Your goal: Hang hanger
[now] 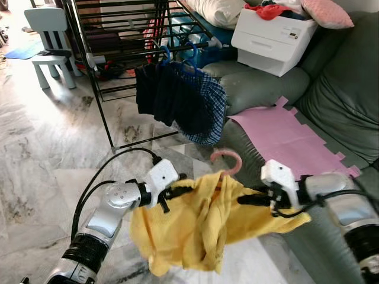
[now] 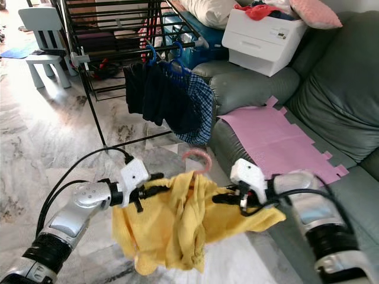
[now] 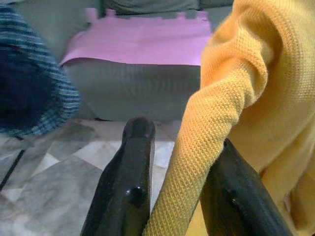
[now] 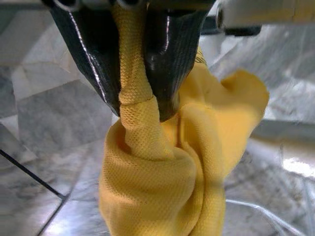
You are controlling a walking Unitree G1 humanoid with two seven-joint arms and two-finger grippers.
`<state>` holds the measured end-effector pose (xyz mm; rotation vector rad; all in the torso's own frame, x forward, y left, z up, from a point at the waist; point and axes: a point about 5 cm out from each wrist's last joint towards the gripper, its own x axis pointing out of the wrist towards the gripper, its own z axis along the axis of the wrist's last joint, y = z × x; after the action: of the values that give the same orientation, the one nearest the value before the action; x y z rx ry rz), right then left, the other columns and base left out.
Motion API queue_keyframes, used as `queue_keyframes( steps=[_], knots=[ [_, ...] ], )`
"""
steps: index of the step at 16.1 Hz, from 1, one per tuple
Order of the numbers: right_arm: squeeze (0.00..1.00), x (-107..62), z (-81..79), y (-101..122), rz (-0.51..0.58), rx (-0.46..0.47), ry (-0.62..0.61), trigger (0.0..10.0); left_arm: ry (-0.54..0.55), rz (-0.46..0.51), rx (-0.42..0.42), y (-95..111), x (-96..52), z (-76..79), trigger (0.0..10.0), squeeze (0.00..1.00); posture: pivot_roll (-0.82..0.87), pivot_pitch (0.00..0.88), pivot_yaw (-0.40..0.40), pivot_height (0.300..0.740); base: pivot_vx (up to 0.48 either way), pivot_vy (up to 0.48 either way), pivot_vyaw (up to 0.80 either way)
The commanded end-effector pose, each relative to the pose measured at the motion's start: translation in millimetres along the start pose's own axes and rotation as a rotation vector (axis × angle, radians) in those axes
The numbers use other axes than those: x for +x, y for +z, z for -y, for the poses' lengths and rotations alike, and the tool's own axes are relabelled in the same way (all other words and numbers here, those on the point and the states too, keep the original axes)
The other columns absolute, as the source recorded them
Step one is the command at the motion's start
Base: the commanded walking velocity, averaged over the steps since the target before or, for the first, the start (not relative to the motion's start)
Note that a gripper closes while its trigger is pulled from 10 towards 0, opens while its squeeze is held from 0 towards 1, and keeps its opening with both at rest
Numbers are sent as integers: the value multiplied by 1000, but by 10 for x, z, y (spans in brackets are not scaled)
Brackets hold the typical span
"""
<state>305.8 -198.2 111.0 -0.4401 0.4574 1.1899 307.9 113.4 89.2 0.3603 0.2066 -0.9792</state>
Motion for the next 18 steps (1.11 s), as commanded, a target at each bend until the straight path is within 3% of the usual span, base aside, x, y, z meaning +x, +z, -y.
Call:
queue_keyframes(
  steps=[1, 6, 8, 11, 14, 18],
  knots=[
    [0, -47, 77, 14, 5, 15, -88, 0, 32, 50, -10, 87, 3, -39, 10000, 1000, 26, 10, -41, 740, 0, 0, 0],
    [0, 220, 65, -31, 16, 97, -275, 0, 69, 164, -265, 48, -16, 86, 10000, 1000, 26, 5, -36, 740, 0, 0, 0],
    [0, 261, 54, -21, 24, 113, -292, 0, 34, 160, -272, 35, -32, 147, 10000, 1000, 30, 5, -37, 740, 0, 0, 0],
    [0, 342, -26, -5, 34, 113, -256, 0, -118, 129, -285, 2, -108, 289, 10000, 1000, 32, 4, -38, 740, 0, 0, 0],
    [0, 369, -48, 18, 42, 113, -244, 0, -103, 136, -259, 34, -134, 186, 10000, 1000, 32, 3, -38, 740, 0, 0, 0],
    [0, 334, -102, 85, 67, 73, -144, 0, -310, 69, -246, 13, -200, 236, 10000, 1000, 25, 1, -38, 740, 0, 0, 0]
  ],
)
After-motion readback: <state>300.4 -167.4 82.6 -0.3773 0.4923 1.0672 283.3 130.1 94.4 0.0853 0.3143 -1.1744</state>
